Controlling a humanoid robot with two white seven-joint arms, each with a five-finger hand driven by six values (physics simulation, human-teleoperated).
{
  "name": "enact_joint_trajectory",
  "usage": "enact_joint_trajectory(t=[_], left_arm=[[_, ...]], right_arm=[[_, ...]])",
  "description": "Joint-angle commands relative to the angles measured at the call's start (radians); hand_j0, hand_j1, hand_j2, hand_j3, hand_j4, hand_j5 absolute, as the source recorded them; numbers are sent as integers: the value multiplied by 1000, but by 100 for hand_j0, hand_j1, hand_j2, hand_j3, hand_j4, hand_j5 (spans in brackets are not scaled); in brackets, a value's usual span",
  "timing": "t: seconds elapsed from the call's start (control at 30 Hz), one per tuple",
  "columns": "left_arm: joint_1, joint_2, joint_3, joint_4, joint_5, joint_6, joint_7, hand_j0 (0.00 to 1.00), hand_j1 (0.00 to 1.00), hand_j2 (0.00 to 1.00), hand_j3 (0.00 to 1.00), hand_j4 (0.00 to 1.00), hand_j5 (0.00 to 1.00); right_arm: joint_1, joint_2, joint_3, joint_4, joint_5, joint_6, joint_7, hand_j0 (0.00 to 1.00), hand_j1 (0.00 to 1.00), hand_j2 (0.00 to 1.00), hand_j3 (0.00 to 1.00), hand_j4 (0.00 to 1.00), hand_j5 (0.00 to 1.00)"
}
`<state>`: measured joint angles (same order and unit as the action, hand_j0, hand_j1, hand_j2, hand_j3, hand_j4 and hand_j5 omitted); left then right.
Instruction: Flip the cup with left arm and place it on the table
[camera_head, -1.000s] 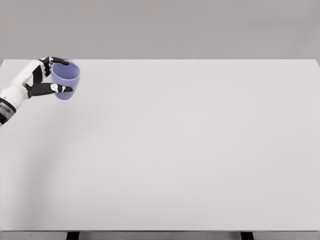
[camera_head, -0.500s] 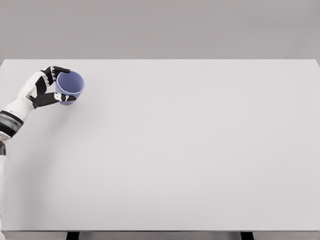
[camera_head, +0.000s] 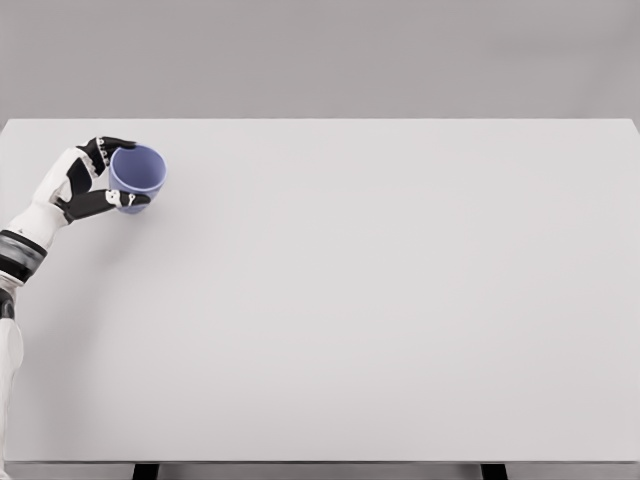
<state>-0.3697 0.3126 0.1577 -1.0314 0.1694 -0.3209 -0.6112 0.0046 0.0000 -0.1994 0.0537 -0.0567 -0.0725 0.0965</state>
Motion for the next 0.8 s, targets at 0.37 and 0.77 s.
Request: enact_joint_trajectory(t=[0.37,0.77], left_arm=[[11,0,0,1,19,-20,0,64,64,64,64,64,64],[21,0,0,-1,25,-23,0,78,78,78,78,78,78]], right_arm=[[0,0,0,0,0,-1,0,100,100,100,100,100,100],[0,0,0,0,0,-1,0,100,100,100,100,100,100]])
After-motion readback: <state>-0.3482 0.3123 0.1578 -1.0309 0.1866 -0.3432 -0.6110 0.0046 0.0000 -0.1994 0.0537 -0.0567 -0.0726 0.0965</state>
